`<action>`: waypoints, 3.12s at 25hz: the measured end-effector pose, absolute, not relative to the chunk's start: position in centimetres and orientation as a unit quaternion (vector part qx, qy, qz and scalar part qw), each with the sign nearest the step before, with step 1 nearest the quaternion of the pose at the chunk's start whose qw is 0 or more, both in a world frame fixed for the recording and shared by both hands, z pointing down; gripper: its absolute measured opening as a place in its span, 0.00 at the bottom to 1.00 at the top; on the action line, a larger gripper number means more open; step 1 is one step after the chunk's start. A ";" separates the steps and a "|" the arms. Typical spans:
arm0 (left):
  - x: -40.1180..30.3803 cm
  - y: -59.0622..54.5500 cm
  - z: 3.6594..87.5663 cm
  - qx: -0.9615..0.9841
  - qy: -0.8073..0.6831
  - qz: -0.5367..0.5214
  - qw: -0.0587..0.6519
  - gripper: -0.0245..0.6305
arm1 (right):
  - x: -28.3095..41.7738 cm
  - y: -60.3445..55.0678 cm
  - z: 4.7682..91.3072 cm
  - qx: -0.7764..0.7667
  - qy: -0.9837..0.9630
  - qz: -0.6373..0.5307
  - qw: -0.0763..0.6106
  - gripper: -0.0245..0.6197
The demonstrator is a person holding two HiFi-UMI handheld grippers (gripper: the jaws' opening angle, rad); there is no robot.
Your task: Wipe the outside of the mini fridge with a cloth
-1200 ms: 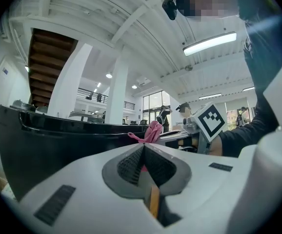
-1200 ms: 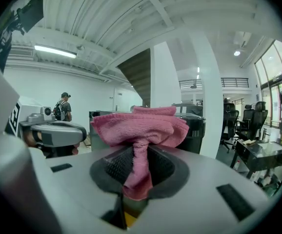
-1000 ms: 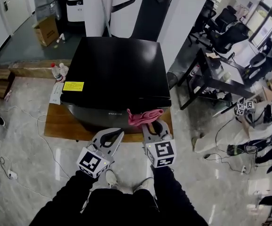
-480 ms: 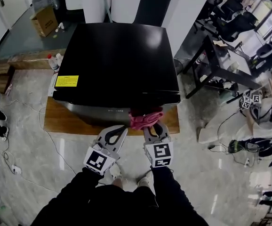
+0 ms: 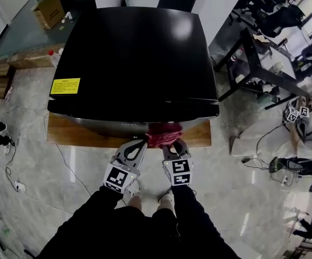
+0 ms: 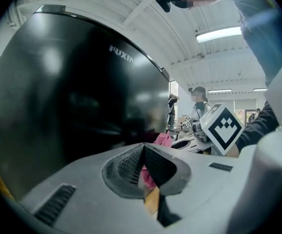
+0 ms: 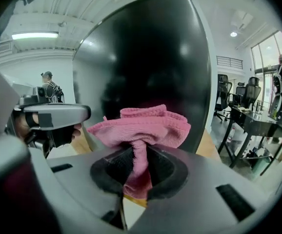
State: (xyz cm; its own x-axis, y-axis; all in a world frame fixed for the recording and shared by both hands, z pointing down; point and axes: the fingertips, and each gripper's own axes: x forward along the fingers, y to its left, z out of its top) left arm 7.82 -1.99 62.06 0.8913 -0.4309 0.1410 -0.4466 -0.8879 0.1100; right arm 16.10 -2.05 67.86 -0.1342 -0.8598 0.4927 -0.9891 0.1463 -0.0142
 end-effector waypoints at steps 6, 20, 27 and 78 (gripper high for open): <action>7.6 -2.0 65.6 0.968 -0.223 0.081 0.087 0.05 | 16.2 -2.1 74.6 0.619 -0.724 0.226 0.204 0.15; 3.6 -2.0 65.8 0.958 -0.251 0.103 0.093 0.05 | 15.2 -1.6 81.2 0.585 -0.718 0.273 0.261 0.15; -0.9 -1.0 60.3 0.958 -0.267 0.068 0.086 0.05 | 9.1 1.1 66.9 0.585 -0.764 0.197 0.188 0.15; -12.6 -6.6 61.2 0.928 -0.357 0.077 0.077 0.05 | -6.7 -8.4 66.2 0.531 -0.810 0.207 0.141 0.14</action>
